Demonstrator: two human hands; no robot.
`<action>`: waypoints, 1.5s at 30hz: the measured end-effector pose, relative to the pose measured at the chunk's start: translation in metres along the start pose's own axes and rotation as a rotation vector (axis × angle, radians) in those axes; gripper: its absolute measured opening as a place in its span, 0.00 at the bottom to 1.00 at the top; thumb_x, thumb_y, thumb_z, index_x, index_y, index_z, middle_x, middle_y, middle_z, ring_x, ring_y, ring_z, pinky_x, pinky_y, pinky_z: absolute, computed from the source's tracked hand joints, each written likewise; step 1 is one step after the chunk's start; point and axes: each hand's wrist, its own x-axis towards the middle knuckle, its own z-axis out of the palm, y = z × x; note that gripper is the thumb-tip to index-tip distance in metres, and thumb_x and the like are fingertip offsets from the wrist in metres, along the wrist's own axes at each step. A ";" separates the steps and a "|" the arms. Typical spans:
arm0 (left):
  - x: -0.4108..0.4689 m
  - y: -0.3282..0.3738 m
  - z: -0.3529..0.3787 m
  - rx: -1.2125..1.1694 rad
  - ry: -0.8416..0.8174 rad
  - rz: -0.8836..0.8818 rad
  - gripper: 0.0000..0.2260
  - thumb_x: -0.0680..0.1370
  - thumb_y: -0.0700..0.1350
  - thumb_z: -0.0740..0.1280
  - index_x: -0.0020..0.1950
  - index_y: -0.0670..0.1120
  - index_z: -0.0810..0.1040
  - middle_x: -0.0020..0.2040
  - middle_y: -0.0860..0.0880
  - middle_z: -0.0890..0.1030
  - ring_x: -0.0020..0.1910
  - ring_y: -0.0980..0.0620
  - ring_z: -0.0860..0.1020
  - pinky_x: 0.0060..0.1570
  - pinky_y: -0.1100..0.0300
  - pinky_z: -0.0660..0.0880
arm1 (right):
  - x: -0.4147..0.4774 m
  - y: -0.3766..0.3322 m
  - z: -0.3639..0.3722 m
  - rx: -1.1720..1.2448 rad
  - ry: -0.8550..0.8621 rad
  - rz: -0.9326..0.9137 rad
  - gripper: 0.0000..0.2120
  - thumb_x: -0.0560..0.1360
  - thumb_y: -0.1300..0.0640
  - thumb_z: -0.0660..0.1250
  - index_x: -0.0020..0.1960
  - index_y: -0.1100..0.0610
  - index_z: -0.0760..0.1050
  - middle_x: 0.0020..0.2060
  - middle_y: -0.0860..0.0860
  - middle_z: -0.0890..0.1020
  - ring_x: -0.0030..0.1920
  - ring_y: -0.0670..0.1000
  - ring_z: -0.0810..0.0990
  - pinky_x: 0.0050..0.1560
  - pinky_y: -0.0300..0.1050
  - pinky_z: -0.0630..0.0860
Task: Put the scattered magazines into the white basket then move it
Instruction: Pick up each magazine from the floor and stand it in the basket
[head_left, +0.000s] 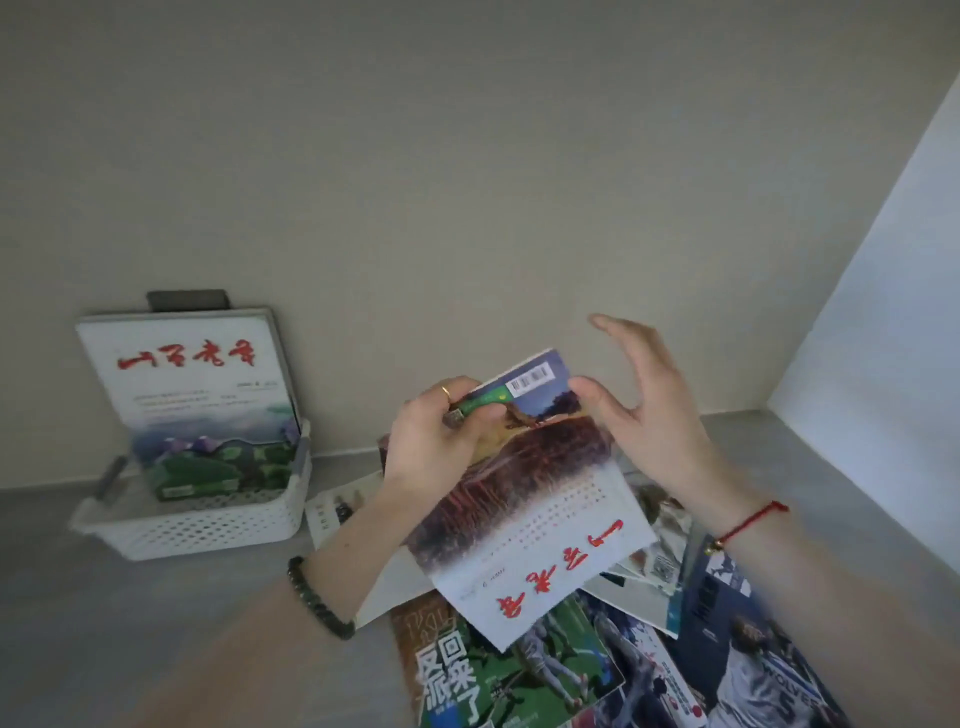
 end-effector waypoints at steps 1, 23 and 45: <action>0.001 -0.006 -0.016 -0.105 0.076 -0.075 0.06 0.72 0.46 0.69 0.36 0.56 0.77 0.33 0.52 0.80 0.35 0.46 0.78 0.36 0.56 0.77 | -0.005 -0.002 0.009 0.036 0.091 0.053 0.26 0.72 0.48 0.65 0.66 0.57 0.65 0.59 0.49 0.70 0.61 0.45 0.68 0.63 0.30 0.61; -0.056 -0.189 -0.247 -0.663 0.283 -0.700 0.06 0.75 0.40 0.64 0.42 0.48 0.80 0.34 0.54 0.84 0.34 0.57 0.82 0.40 0.60 0.76 | -0.010 -0.124 0.253 1.036 0.052 0.800 0.16 0.76 0.67 0.58 0.47 0.47 0.77 0.48 0.47 0.82 0.48 0.45 0.81 0.49 0.47 0.77; 0.053 -0.331 -0.306 -0.021 0.313 -0.572 0.05 0.72 0.36 0.68 0.41 0.45 0.76 0.44 0.44 0.81 0.39 0.53 0.79 0.36 0.67 0.74 | 0.079 -0.097 0.416 0.441 -0.049 0.624 0.03 0.71 0.64 0.68 0.42 0.56 0.78 0.38 0.50 0.81 0.37 0.41 0.77 0.32 0.24 0.70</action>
